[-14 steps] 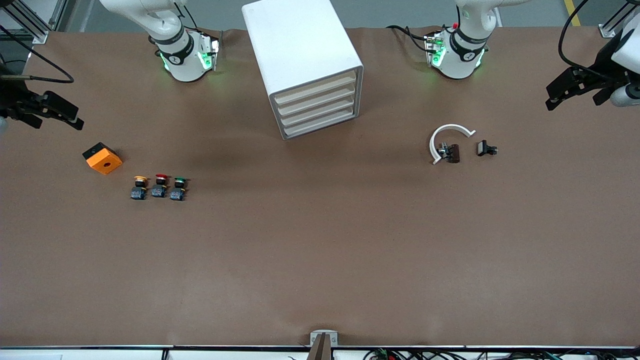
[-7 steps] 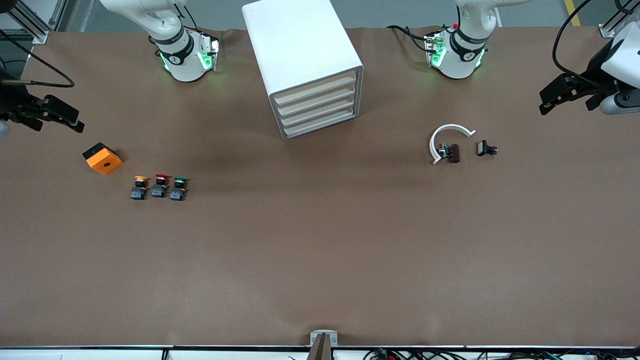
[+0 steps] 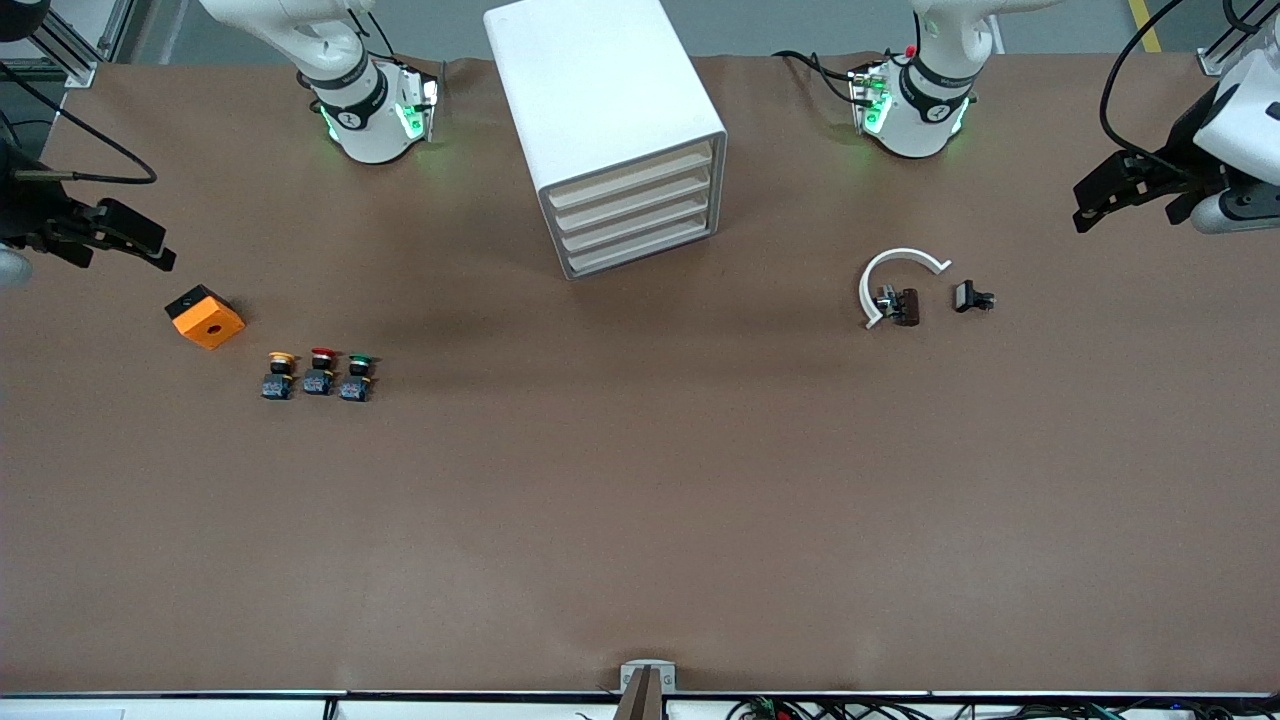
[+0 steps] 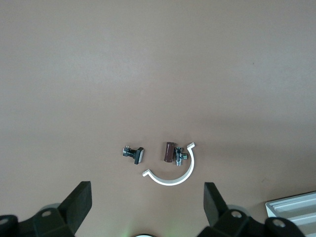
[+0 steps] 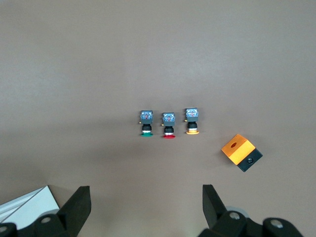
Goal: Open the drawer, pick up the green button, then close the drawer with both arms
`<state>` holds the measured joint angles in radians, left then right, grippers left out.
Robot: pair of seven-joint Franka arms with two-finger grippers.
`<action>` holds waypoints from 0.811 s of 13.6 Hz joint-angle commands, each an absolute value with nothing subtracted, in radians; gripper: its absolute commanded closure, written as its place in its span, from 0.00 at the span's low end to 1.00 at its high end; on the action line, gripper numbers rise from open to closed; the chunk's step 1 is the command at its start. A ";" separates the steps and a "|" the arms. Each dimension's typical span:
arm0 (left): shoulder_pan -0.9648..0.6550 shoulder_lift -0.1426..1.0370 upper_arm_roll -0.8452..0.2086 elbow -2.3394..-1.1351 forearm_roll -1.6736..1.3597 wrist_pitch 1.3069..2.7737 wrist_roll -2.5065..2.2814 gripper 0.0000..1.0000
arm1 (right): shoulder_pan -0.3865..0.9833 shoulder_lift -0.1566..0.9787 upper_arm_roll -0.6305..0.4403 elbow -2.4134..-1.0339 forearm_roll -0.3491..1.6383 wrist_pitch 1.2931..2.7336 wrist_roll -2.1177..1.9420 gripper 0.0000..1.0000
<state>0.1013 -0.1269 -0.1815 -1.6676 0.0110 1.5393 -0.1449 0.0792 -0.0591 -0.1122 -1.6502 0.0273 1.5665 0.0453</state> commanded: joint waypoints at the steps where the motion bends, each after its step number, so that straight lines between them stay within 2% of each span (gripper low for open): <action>1: 0.100 -0.121 -0.183 -1.657 -0.003 1.548 -0.137 0.00 | -0.037 -0.044 0.012 -1.614 0.025 1.546 0.043 0.00; 11: 0.101 -0.063 -0.181 -1.577 0.002 1.540 -0.117 0.00 | -0.043 -0.044 0.020 -1.591 0.012 1.546 0.043 0.00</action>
